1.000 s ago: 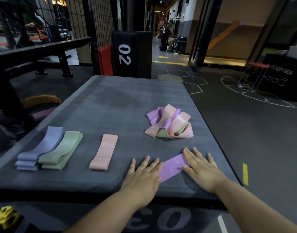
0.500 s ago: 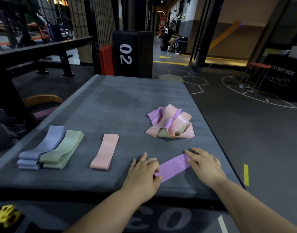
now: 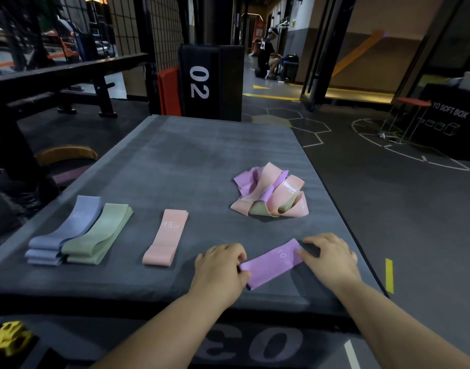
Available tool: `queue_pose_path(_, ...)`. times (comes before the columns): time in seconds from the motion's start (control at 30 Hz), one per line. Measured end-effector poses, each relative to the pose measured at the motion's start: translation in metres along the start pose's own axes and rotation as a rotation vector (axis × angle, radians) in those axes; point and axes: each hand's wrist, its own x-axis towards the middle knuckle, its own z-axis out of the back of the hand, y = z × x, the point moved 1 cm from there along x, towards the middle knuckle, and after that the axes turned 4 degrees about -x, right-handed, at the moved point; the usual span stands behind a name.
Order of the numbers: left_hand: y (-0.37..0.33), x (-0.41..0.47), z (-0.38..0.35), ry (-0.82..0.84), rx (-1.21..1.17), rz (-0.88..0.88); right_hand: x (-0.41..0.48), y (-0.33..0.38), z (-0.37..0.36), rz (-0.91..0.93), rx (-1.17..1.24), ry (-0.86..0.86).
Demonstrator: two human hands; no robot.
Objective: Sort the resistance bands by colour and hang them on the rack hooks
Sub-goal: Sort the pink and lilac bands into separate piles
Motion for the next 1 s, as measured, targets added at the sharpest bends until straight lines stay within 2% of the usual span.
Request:
queue_pose_path(0.37,-0.002,-0.001,0.004,0.024,0.111,0.08,-0.001,0.007,0.005,-0.124,-0.058,0.009)
queue_pose_path(0.63,-0.005,-0.001,0.007,0.053,0.051,0.049,-0.005,0.011,0.001,-0.038,0.042,-0.035)
queue_pose_path(0.83,-0.004,-0.003,0.005,0.045,-0.045,0.065,-0.006,0.013,0.004,-0.08,0.194,-0.005)
queue_pose_path(1.0,0.001,-0.003,0.009,0.124,-0.181,0.124,-0.006,0.019,0.007,-0.148,0.494,0.039)
